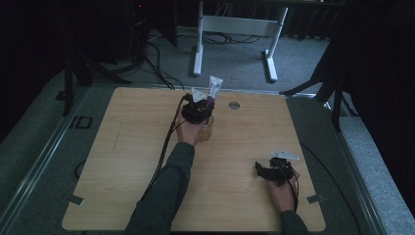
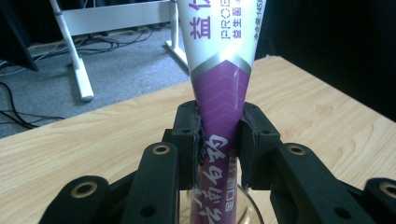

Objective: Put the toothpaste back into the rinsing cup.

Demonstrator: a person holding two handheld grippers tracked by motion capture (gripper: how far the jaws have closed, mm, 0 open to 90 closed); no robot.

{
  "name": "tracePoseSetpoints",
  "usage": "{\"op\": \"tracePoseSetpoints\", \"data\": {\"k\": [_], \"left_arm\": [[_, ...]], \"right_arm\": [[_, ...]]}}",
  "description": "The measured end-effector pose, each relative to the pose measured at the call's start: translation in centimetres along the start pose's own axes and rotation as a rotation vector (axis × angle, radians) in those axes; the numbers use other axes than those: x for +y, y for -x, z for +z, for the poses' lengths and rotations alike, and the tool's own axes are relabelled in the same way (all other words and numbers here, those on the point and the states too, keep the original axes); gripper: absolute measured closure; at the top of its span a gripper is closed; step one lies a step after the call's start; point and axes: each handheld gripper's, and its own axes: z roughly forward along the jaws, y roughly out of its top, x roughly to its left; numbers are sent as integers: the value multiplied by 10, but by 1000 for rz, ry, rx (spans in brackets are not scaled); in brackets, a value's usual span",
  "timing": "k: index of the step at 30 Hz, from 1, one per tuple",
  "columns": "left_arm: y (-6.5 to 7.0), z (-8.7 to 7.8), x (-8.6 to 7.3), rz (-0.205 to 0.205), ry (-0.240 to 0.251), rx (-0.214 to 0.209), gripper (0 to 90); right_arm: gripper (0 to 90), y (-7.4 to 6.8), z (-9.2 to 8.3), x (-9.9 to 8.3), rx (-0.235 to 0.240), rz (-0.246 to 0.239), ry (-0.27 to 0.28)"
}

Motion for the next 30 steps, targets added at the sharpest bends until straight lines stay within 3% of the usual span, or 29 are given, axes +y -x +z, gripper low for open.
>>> {"op": "tracePoseSetpoints", "data": {"k": [7,16,30], "left_arm": [[5,-4,-6,54,-39,-4,699],[4,-9,-16,46,-50,-2,694],[2,-6,-33,39,-117,-11,685]], "right_arm": [[213,0,0,0,0,0,0],[213,0,0,0,0,-1,0],[213,0,0,0,0,0,0]]}}
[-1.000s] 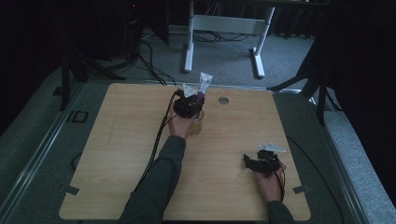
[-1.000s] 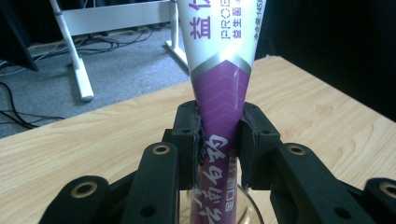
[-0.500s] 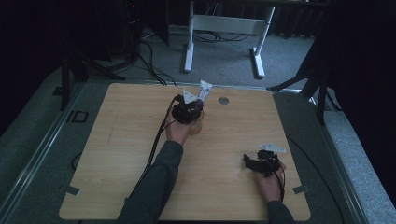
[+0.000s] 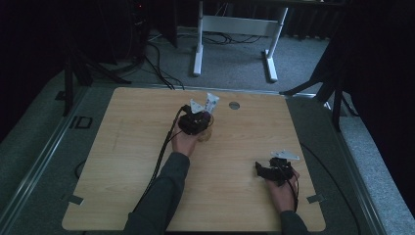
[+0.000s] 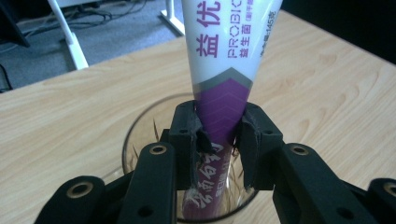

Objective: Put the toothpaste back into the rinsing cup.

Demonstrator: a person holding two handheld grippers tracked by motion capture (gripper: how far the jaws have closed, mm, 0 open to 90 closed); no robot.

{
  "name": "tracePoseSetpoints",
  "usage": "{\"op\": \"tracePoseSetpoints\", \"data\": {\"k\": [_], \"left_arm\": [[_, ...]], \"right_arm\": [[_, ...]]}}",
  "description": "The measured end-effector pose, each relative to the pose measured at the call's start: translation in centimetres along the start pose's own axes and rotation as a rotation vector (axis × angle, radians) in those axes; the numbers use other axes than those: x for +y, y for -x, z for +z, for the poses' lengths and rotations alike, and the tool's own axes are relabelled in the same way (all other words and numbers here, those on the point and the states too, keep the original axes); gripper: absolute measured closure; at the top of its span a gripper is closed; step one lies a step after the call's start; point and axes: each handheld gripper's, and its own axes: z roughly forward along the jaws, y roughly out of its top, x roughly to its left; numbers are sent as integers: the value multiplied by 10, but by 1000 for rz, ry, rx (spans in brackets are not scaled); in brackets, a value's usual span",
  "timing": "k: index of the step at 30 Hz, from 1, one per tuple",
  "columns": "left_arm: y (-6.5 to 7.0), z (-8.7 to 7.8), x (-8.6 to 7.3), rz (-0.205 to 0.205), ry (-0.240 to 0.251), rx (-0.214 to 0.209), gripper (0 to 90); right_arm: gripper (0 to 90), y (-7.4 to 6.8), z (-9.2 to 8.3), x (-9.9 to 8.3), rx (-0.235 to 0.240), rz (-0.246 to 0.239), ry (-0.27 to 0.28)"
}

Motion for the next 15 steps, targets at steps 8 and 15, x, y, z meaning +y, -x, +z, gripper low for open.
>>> {"op": "tracePoseSetpoints", "data": {"k": [8,15], "left_arm": [[-1,-7,-5,-17,24,-24,589],[-2,-18,-14,-33,51,-14,494]], "right_arm": [[213,0,0,0,0,-1,0],[213,0,0,0,0,0,0]]}}
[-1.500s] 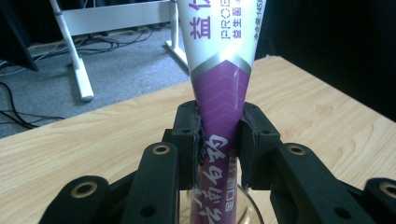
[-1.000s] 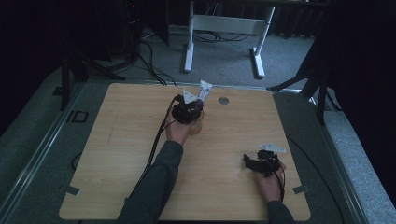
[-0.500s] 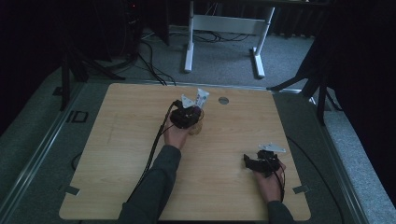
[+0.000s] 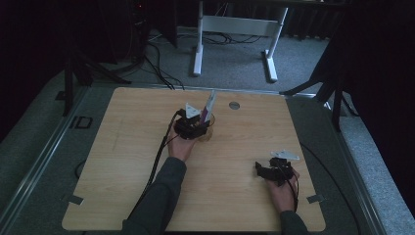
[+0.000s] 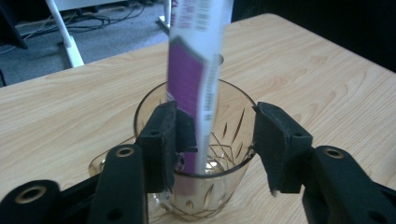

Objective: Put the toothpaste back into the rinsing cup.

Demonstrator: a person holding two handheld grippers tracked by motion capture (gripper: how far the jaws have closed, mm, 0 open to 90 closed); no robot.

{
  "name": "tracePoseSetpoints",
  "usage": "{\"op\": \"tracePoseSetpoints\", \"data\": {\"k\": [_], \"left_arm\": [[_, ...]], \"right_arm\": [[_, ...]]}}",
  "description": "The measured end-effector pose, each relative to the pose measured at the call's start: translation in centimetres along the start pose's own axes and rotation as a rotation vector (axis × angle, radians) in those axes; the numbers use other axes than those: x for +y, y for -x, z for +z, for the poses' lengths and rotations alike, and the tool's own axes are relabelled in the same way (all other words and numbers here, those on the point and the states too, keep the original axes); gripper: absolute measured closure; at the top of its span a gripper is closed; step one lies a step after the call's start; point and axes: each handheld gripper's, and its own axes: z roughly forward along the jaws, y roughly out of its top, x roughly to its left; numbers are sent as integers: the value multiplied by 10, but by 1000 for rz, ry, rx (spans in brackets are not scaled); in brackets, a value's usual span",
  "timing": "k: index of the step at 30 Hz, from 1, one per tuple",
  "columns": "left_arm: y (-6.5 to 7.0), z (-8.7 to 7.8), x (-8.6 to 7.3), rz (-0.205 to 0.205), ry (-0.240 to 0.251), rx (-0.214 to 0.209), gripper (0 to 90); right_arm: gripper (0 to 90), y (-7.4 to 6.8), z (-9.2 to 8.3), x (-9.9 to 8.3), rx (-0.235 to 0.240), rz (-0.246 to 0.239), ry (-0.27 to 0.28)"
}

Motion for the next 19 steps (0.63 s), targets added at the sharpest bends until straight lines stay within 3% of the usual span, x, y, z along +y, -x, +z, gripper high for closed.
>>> {"op": "tracePoseSetpoints", "data": {"k": [3,7,9,13,14,16,19], "left_arm": [[-4,-9,-4,-41,35,-15,470],[-15,-26,-11,-124,93,-6,431],[-20,-32,-16,-140,91,14,408],[-34,-37,-32,-160,42,59,384],[-41,-39,-43,-175,11,88,384],[-48,-40,-57,-209,-26,107,372],[-52,-42,-77,-216,-93,136,358]], "right_arm": [[213,0,0,0,0,0,0],[213,0,0,0,0,1,-1],[213,0,0,0,0,1,-1],[213,0,0,0,0,1,-1],[213,0,0,0,-1,0,-1],[213,0,0,0,-1,-1,-1],[214,0,0,0,-1,-1,0]]}}
